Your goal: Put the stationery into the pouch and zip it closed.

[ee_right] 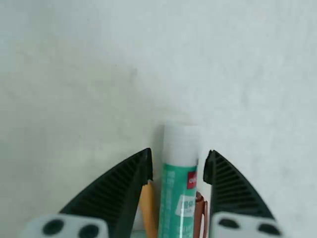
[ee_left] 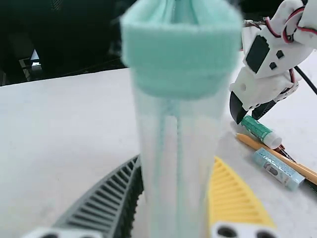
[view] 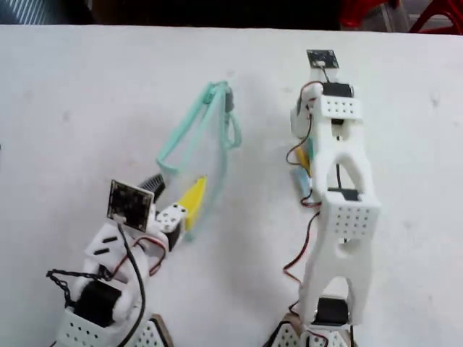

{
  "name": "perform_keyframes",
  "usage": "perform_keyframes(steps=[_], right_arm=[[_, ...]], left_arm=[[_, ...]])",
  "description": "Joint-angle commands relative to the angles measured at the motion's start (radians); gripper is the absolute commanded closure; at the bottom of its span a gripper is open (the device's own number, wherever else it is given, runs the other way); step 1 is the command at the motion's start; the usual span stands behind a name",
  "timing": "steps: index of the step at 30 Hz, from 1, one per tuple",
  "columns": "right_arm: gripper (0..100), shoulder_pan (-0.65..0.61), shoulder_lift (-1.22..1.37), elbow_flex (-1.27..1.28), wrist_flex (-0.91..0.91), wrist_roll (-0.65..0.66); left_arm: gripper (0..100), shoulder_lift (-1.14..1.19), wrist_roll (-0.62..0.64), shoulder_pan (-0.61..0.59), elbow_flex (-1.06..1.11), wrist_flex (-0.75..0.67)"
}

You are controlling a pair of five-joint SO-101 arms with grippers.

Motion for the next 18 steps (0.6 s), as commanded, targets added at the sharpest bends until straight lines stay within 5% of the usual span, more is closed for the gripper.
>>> perform_keyframes(steps=[1, 8, 18], right_arm=[[82.9, 0.022, 0.033, -0.150, 0.068, -0.003], [83.4, 0.028, 0.125, -0.298, 0.147, -0.003], [98.2, 0.031, 0.139, -0.322, 0.151, 0.002]], left_arm=[[79, -0.012, -0.005, -0.002, -0.008, -0.017], [79, -0.012, -0.005, -0.002, -0.008, -0.017], [79, -0.012, -0.006, -0.002, -0.008, -0.017]])
